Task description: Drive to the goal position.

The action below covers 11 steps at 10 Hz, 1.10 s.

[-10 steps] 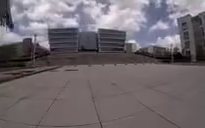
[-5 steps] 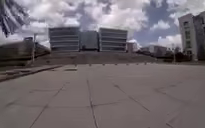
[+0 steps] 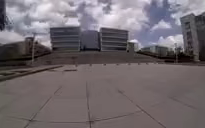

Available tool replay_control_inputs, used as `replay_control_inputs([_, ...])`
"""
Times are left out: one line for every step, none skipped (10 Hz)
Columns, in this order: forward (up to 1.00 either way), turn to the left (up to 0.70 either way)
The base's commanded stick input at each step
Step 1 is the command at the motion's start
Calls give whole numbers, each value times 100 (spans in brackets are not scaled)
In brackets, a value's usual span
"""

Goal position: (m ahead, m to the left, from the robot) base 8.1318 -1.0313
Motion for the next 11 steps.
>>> replay_control_inputs([70, -15])
replay_control_inputs([70, -32])
replay_control_inputs([70, -25])
replay_control_inputs([70, -3])
replay_control_inputs([70, 0])
replay_control_inputs([70, 0])
replay_control_inputs([70, 0])
replay_control_inputs([70, 0])
replay_control_inputs([70, 0])
replay_control_inputs([70, 0])
replay_control_inputs([70, 0])
